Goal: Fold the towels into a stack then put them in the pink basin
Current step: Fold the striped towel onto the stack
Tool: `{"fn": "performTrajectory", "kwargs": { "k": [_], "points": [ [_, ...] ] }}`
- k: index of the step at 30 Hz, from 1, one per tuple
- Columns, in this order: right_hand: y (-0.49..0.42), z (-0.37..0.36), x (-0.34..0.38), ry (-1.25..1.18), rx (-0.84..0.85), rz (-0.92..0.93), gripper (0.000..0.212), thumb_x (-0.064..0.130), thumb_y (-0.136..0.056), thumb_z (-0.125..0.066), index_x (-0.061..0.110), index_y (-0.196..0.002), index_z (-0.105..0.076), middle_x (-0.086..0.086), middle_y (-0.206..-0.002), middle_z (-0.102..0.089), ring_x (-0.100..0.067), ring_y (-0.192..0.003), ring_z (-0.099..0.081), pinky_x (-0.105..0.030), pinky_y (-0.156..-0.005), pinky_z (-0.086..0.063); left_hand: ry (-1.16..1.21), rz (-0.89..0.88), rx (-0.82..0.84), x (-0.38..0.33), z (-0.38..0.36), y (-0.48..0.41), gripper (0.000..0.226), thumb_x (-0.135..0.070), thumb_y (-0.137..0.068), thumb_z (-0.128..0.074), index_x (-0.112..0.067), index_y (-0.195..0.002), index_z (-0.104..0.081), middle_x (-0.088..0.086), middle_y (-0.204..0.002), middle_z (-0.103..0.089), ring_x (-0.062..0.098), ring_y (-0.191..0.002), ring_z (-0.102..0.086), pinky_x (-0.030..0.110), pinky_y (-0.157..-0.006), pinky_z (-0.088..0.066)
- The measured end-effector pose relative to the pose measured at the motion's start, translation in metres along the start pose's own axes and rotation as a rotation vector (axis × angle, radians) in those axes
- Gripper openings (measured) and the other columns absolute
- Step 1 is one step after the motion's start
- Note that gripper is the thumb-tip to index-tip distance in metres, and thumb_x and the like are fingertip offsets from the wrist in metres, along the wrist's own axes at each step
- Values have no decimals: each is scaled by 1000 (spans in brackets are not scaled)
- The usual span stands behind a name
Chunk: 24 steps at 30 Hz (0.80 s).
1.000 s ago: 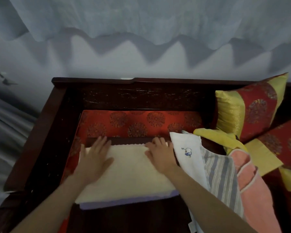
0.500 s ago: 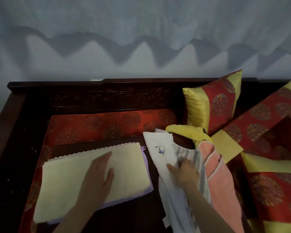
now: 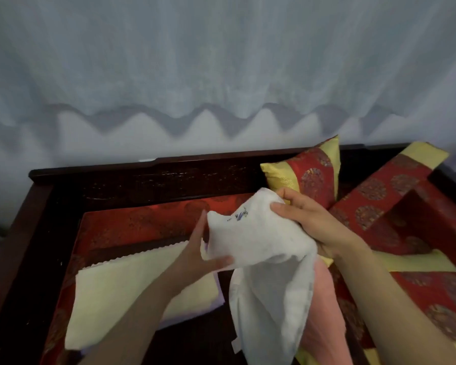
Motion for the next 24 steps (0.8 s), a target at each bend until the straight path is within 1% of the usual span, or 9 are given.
{"fn": "performTrajectory", "kwargs": {
  "k": [1, 4, 6, 10, 13, 16, 19, 21, 24],
  "points": [
    [0, -4, 10, 57, 40, 15, 21, 27, -82, -64, 12, -92, -53, -9, -83, -60, -23, -76, -58, -27, -60, -50, 36, -15, 19, -22, 10, -5, 113, -40, -65, -83, -49, -145, -4, -36, -145, -17, -19, -131, -23, 22, -109, -25],
    [-3, -18, 34, 190, 98, 92, 10, 19, -88, -61, 13, -93, -56, -10, -74, -58, -22, -63, -53, -26, -53, -44, 254, -18, 170, -88, 32, -18, 59, -11, -89, -56, -44, -134, -35, -16, -143, -43, 5, -138, -33, 43, -115, -20],
    [-5, -29, 45, 238, 115, 148, 5, 15, -91, -61, 14, -90, -56, -8, -69, -54, -18, -59, -48, -25, -51, -39, 235, -14, 327, -115, 34, -18, 46, -17, -95, -48, -40, -134, -43, -7, -137, -54, 13, -130, -48, 51, -113, -25],
    [-8, -43, 69, 248, 77, 236, 7, 13, -90, -63, 16, -88, -57, -7, -65, -50, -15, -55, -45, -22, -49, -38, 55, -20, 383, -140, 32, -6, 51, -33, -75, -72, -11, -119, -57, 3, -113, -65, 19, -107, -59, 39, -98, -43],
    [-4, -50, 90, 305, 54, 279, 11, 14, -82, -73, 15, -84, -62, -3, -65, -52, -11, -58, -49, -19, -54, -42, 52, -63, 303, -165, 47, 5, 39, -18, -72, -73, -6, -108, -63, 6, -103, -68, 18, -99, -63, 33, -90, -51],
    [5, -61, 94, 556, 164, 178, 22, 20, -69, -84, 11, -82, -69, 1, -69, -60, -7, -64, -54, -20, -59, -43, 77, -161, 188, -204, 73, 19, 22, -22, -69, -74, -14, -88, -64, 2, -83, -66, 13, -80, -61, 24, -70, -50],
    [7, -58, 75, 844, 171, 70, 16, 22, -67, -85, 17, -69, -70, 20, -62, -65, 7, -59, -58, -12, -57, -44, 68, -316, -59, -259, 115, 38, 13, -20, -76, -68, -21, -71, -56, -8, -65, -58, 4, -60, -55, 18, -53, -44],
    [-1, -42, 61, 897, 89, 59, 23, 24, -66, -86, 9, -79, -74, 10, -74, -70, -1, -68, -63, -22, -64, -51, 22, -399, -257, -290, 149, 51, 20, -16, -84, -64, -22, -69, -53, -12, -58, -55, 1, -54, -51, 17, -50, -41],
    [-14, -10, 46, 1019, -8, 73, 27, 29, -65, -83, 8, -80, -73, 6, -72, -63, -10, -70, -57, -30, -63, -44, -84, -492, -512, -320, 200, 73, 18, -19, -87, -62, -21, -71, -54, -14, -54, -57, -2, -51, -49, 19, -52, -40]
  ]
}}
Point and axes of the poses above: each hand's wrist, its own y-axis away from the middle knuckle, its own z-axis out of the back of the hand, x = y × z, the point moved 6 cm from there along -y, towards the middle knuckle
